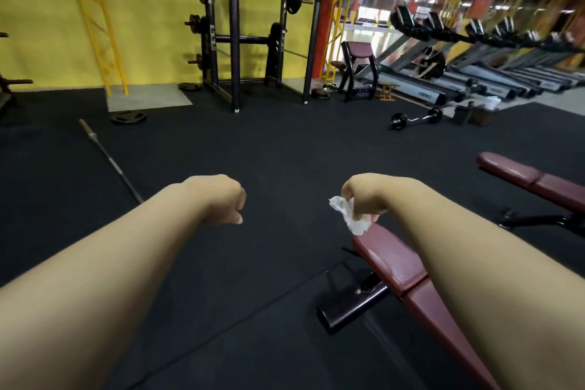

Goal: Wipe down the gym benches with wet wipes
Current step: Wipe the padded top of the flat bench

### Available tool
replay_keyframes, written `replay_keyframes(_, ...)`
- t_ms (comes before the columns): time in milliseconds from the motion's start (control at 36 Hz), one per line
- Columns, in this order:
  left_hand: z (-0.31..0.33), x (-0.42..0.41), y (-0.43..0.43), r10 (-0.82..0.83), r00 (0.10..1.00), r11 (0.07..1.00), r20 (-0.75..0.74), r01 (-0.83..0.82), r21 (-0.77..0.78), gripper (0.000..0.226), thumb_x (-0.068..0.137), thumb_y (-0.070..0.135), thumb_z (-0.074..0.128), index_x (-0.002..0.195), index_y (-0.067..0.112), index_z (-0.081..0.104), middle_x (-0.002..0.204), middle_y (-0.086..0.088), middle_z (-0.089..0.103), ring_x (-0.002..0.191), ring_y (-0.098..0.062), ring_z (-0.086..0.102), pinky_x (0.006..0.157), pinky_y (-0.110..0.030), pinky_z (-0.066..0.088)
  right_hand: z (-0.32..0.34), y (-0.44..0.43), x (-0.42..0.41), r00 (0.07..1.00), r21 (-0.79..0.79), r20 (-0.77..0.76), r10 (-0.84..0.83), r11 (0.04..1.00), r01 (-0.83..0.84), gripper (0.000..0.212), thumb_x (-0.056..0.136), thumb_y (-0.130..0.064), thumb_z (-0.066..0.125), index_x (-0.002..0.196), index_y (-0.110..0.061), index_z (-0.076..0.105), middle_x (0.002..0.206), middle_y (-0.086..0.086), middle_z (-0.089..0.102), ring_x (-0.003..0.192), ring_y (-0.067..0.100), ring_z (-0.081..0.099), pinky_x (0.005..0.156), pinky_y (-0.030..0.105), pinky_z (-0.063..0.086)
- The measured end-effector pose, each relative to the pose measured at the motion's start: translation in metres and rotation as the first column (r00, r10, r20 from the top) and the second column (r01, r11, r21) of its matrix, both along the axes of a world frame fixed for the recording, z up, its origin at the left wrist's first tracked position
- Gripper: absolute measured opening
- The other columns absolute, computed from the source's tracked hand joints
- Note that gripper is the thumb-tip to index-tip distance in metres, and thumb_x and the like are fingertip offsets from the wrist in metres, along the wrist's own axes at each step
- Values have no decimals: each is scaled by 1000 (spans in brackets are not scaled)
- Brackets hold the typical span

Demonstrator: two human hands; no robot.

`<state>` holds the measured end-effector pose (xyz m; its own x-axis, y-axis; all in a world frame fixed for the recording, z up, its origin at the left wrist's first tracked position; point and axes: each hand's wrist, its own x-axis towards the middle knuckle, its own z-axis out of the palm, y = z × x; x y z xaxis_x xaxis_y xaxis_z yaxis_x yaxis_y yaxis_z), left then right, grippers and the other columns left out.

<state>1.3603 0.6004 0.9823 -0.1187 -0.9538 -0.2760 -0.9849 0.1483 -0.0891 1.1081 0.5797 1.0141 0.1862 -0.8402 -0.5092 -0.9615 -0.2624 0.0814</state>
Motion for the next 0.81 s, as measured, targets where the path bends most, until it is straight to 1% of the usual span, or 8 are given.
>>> replay_keyframes(139, -5, -16, -109, -22, 1000, 1000, -20, 22, 9, 29, 88, 45, 55, 113, 31, 58, 112, 8, 56, 95, -16, 52, 76, -29, 43, -11, -106, -8, 1000, -2, 2, -27, 1000, 27, 19, 70, -10, 57, 68, -24, 44, 68, 0, 56, 61, 20, 47, 60, 24, 41)
replay_keyframes(250, -5, -17, -187, -43, 999, 999, -33, 43, 9, 28, 88, 46, 54, 112, 31, 58, 109, 8, 57, 98, -16, 54, 80, -30, 46, -14, -181, -11, 993, 9, 75, -95, 995, 95, 21, 65, -7, 56, 63, -22, 41, 58, -4, 48, 61, 21, 37, 57, 26, 33)
replay_keyframes(417, -16, -8, -299, -54, 997, 997, -62, 57, 46, 27, 86, 47, 55, 109, 32, 58, 105, 11, 57, 99, -15, 55, 81, -31, 47, -33, -284, -8, 973, 75, 162, -166, 985, 155, 21, 64, -7, 49, 78, -22, 53, 56, -14, 58, 58, 19, 45, 63, 29, 38)
replay_keyframes(500, -28, -2, -361, -69, 994, 996, -84, 74, 56, 27, 85, 47, 56, 108, 33, 58, 104, 12, 57, 97, -15, 55, 79, -30, 47, -44, -335, -5, 960, 109, 202, -194, 979, 175, 32, 65, -9, 45, 92, -14, 60, 68, -25, 66, 64, 21, 64, 78, 30, 50)
replay_keyframes(583, -38, 2, -428, -99, 991, 993, -85, 103, 52, 27, 85, 48, 57, 108, 34, 58, 100, 12, 54, 97, -15, 54, 77, -29, 45, -52, -385, -2, 946, 126, 227, -232, 970, 207, 42, 68, -12, 41, 105, -11, 59, 69, -25, 68, 79, 17, 71, 94, 34, 48)
replay_keyframes(667, -47, -1, -497, -156, 984, 986, -87, 161, 52, 30, 85, 48, 57, 110, 33, 59, 99, 13, 54, 94, -14, 56, 79, -31, 47, -61, -435, -2, 938, 108, 228, -261, 964, 242, 30, 77, -12, 44, 104, -13, 58, 54, -38, 56, 84, 14, 71, 93, 37, 51)
replay_keyframes(722, -50, -8, -540, -196, 977, 978, -82, 201, 57, 27, 86, 47, 56, 109, 32, 58, 94, 13, 52, 84, -11, 54, 72, -28, 44, -65, -467, -3, 929, 83, 239, -281, 960, 268, 23, 82, -16, 51, 103, -16, 58, 50, -39, 53, 82, 11, 70, 89, 36, 53)
replay_keyframes(806, -57, -22, -598, -267, 960, 958, -86, 274, 82, 26, 88, 46, 55, 109, 32, 59, 98, 11, 52, 89, -13, 53, 70, -26, 40, -72, -509, -8, 903, 119, 242, -356, 934, 337, 25, 76, -11, 54, 100, -15, 59, 49, -37, 54, 80, 11, 69, 85, 33, 53)
